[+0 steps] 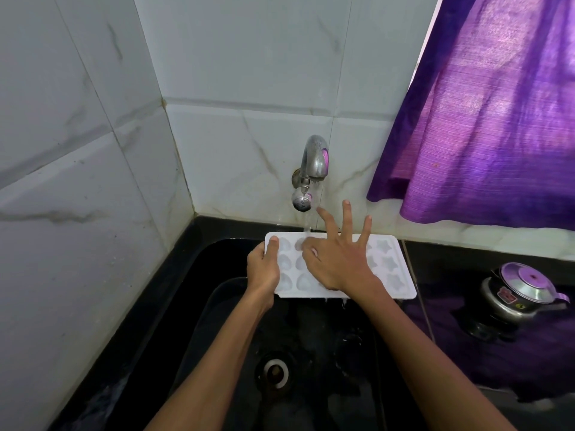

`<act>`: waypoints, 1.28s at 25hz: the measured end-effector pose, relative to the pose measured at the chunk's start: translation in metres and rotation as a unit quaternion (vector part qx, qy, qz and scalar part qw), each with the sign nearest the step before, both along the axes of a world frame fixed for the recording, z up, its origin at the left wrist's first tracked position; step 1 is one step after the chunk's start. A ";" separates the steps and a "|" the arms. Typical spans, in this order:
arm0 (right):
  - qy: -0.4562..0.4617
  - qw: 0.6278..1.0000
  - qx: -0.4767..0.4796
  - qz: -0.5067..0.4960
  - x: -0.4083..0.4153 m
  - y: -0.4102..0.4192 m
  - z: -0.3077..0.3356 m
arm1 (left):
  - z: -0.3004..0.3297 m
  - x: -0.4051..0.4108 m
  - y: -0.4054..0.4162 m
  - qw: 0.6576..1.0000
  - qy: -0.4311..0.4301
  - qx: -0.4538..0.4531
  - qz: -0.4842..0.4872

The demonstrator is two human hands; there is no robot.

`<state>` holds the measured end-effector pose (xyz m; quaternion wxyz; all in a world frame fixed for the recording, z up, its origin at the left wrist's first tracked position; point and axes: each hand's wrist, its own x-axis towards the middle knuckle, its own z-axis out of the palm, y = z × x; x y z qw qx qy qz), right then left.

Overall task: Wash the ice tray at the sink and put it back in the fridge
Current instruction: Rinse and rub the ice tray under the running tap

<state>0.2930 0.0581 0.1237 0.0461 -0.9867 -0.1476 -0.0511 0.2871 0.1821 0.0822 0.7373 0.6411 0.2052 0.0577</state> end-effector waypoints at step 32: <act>0.111 0.993 -0.032 -0.013 -0.001 0.009 0.011 | 0.004 -0.013 -0.001 0.999 0.041 -0.016 0.000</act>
